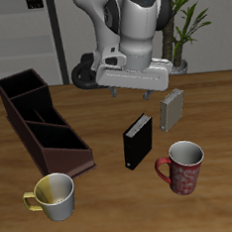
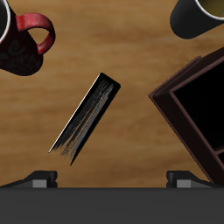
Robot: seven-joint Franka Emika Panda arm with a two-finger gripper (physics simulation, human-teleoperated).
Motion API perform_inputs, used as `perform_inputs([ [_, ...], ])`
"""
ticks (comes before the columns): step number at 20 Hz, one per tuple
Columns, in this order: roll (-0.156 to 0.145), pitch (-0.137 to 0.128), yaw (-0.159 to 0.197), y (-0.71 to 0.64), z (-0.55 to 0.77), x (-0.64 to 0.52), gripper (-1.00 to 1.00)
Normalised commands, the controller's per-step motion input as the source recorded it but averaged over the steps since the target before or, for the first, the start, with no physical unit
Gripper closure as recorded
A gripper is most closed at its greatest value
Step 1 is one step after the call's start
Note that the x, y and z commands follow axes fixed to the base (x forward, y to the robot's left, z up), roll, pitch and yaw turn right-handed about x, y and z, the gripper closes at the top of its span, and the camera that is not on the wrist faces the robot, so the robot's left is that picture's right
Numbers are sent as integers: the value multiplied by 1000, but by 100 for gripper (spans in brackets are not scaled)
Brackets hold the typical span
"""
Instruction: Place the black book into the right desk caddy's right compartment
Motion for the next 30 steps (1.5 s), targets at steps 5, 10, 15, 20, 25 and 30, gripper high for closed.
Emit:
perform_inputs([
  [5,9,10,-32,156,-218,230,-100],
  [10,8,9,-33,84,-173,157,-100],
  [15,29,-2,-21,100,-197,46,-100],
  [20,-2,37,-29,-20,-296,123,-100],
  [25,0,32,-11,-46,-325,95,-100],
  [30,11,51,-8,2,-373,60,-100],
])
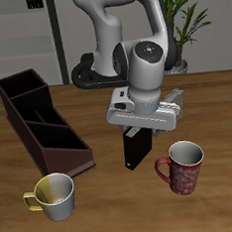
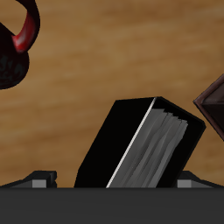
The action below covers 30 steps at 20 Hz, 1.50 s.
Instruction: Place the black book into the right desk caddy's right compartment
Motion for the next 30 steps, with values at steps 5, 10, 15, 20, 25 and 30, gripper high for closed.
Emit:
perform_inputs([
  [5,-6,23,-17,-81,-229,79,100],
  [10,-18,-6,-17,-122,54,68,100],
  [15,-5,-38,1,-173,284,-8,100],
  [20,11,-75,105,-326,381,-121,100],
  [25,-6,-29,81,-256,275,-124,100],
  [30,-19,-71,93,-580,673,-237,100],
])
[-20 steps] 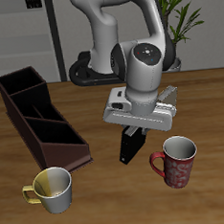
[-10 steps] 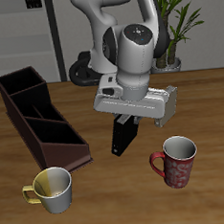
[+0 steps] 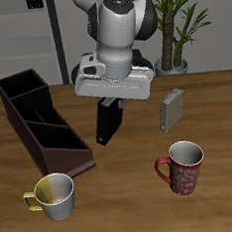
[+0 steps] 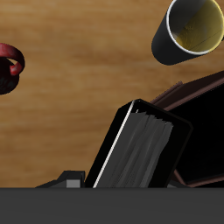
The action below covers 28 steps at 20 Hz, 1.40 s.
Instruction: Place the black book into the right desk caddy's right compartment
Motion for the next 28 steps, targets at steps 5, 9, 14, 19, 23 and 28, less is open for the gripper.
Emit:
perform_inputs([
  [5,-44,-51,61,-528,477,-260,100],
  [9,-60,-79,52,-639,566,-374,100],
  [14,-33,26,25,-359,197,-300,100],
  [19,-31,38,-8,-285,114,-465,100],
  [23,-14,35,2,-32,43,-402,100],
  [28,23,-70,46,-24,221,-431,100],
])
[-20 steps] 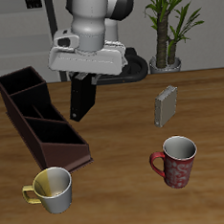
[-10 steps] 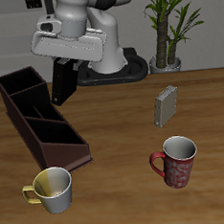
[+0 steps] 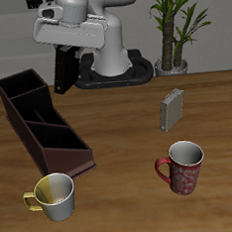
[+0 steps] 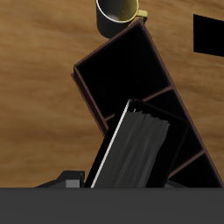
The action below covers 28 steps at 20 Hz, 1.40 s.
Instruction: Place the black book into the right desk caddy's right compartment
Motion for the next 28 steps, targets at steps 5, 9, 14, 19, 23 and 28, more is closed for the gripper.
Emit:
perform_inputs([
  [5,-15,-20,3,-197,91,-51,100],
  [9,-7,-4,6,-274,-23,-45,100],
  [14,-48,2,-65,-277,37,-39,100],
  [19,-55,-12,-64,-74,18,-75,100],
  [23,-33,0,-2,-44,-35,-81,100],
  [28,-54,-15,-37,-208,10,-255,100],
])
